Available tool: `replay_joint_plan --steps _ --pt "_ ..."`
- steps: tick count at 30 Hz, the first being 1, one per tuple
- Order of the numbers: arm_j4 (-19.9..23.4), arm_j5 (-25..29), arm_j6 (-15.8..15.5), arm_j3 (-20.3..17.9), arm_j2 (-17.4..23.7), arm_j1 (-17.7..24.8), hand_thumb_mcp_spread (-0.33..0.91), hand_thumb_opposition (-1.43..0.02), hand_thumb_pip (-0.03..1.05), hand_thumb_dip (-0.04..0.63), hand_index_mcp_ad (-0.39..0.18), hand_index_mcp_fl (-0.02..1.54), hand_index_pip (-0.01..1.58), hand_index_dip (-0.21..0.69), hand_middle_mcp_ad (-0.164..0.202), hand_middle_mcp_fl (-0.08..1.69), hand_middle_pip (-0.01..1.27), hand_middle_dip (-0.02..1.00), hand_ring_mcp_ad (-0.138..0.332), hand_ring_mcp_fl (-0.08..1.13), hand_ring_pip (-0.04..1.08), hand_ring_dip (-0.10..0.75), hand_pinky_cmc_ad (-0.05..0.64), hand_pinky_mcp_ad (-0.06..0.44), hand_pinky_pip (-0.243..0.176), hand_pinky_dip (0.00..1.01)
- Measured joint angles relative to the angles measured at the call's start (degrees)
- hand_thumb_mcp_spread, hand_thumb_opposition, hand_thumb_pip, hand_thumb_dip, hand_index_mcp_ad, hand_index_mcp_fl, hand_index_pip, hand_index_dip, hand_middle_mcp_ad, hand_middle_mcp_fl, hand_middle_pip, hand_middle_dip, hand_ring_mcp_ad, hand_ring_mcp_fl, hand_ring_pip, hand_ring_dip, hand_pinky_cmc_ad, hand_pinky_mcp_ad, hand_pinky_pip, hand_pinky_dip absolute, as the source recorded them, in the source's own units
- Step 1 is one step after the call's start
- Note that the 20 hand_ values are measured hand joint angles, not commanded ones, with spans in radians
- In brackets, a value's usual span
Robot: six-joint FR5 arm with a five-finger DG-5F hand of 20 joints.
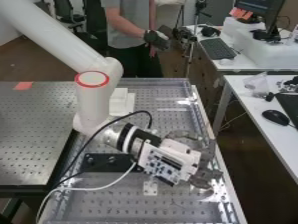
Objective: Grab the chopstick and place it in the clear container
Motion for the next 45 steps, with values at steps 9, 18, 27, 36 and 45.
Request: replay_joint_plan --steps 9,18,27,36,45 --pt "-0.46 -0.99 -0.36 0.2 -0.2 0.26 0.48 -0.74 0.74 0.309 -0.157 0.29 1.25 -0.059 0.08 0.69 0.57 0.48 0.087 0.33 0.08 0.332 0.311 0.208 -0.08 0.31" --pt "-0.17 0.05 -0.3 -0.7 0.28 0.33 0.47 -0.74 0.74 0.293 -0.157 0.23 1.25 -0.059 0.079 0.64 0.59 0.47 0.087 0.29 0.09 0.332 0.316 0.208 -0.077 0.37" --pt "-0.06 -0.43 -0.22 -1.27 0.73 0.16 0.48 -0.75 0.71 0.262 -0.157 0.23 1.25 -0.059 0.079 0.63 0.6 0.47 0.084 0.29 0.09 0.332 0.316 0.211 -0.079 0.37" --pt "-0.69 -0.51 -2.04 -0.96 0.81 0.45 0.46 -0.75 0.73 0.262 -0.157 0.15 1.23 -0.059 0.082 0.58 0.6 0.47 0.082 0.25 0.12 0.332 0.293 0.195 -0.093 0.4" --pt "-0.51 1.28 -2.89 -1.02 1.06 0.73 0.46 -0.75 0.73 0.262 -0.159 0.27 1.28 -0.059 0.079 0.59 0.64 0.47 0.084 0.26 0.11 0.332 0.298 0.197 -0.093 0.4"
